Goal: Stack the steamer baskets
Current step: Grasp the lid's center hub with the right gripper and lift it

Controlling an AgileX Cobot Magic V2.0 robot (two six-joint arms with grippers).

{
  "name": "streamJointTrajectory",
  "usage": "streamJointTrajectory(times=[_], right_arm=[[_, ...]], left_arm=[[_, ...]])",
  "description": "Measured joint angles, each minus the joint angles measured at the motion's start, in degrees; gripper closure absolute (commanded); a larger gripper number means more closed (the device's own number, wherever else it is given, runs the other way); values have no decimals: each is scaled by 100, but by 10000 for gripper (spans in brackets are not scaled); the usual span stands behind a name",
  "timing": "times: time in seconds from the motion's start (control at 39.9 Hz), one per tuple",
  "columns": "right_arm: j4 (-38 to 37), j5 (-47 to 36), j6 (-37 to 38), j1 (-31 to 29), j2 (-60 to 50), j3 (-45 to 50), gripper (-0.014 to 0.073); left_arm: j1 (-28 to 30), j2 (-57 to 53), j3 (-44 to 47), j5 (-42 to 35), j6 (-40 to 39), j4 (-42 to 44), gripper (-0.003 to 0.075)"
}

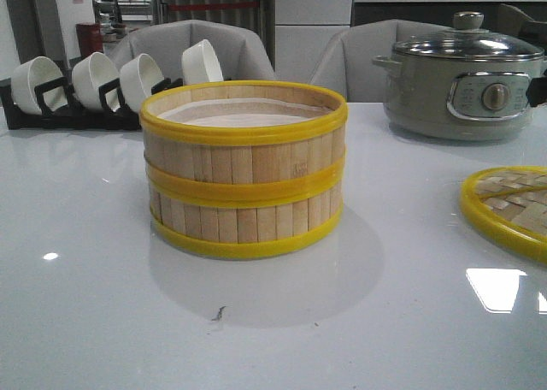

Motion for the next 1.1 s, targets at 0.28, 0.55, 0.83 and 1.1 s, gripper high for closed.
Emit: streamJointTrajectory(times=[0.28,0.55,0.83,1.1], right_arm=[[-8,35,0,-28,14,-45,179],[-8,591,-11,-28,409,-717,179],[161,748,-11,-28,604,-775,179],[175,757,-11,-28,787,-800,179]], left_arm=[[0,0,0,0,0,0,625],[0,0,0,0,0,0,625],[0,0,0,0,0,0,625],[0,0,0,0,0,0,625]])
